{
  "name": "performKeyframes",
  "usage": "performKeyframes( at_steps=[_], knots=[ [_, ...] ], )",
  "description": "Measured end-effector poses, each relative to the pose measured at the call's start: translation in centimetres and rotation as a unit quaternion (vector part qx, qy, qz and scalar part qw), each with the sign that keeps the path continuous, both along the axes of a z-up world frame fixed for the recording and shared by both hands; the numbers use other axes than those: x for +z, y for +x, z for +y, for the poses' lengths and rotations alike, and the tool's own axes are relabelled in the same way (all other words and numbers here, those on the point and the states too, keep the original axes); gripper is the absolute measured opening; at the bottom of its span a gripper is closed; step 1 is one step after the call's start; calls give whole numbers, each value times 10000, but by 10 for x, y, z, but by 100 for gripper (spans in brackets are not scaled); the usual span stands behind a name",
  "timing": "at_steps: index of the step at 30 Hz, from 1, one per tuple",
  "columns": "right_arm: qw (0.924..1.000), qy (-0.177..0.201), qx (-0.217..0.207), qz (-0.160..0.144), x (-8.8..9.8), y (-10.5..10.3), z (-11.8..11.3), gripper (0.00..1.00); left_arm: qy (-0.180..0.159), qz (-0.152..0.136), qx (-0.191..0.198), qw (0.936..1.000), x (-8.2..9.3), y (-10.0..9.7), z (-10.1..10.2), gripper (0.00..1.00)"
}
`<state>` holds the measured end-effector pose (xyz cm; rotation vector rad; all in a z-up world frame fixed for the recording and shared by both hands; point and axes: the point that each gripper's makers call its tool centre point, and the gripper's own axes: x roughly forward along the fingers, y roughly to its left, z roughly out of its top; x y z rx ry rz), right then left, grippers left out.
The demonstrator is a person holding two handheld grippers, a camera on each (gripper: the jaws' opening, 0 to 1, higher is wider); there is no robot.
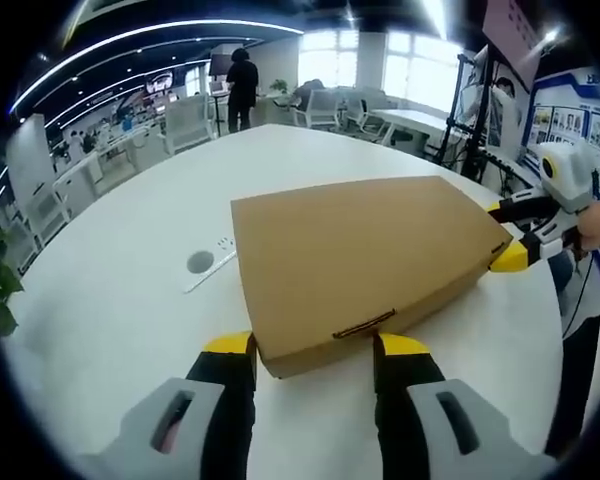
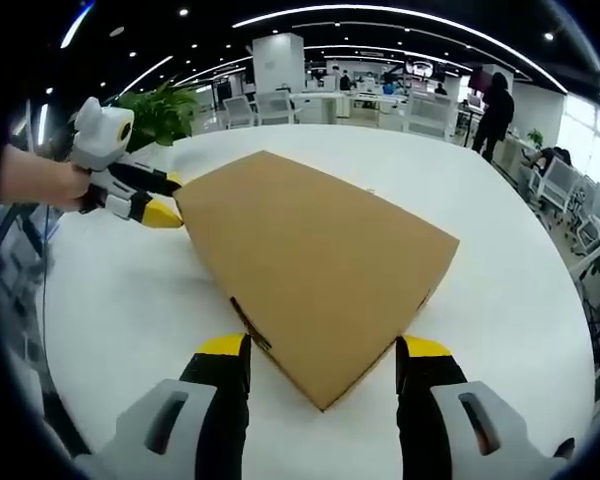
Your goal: Operate the shoe box by opening the lid, removing the specified soft item, and placing it in the target area until the item is outside and the box remains undamaged.
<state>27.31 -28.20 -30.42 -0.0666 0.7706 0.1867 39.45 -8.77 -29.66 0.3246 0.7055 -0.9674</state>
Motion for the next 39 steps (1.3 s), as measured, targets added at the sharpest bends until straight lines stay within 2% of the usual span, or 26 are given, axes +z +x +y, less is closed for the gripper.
performKeyframes(
  at_steps=[27, 39],
  knots=[
    [9992, -137, 381, -5, -2, -3, 1, 58, -133, -32, 514, 9986, 1, -24, 12, 45],
    [9988, -144, 470, -6, -2, -3, 1, 58, -163, -52, 607, 9980, 1, -27, 13, 45]
  ],
)
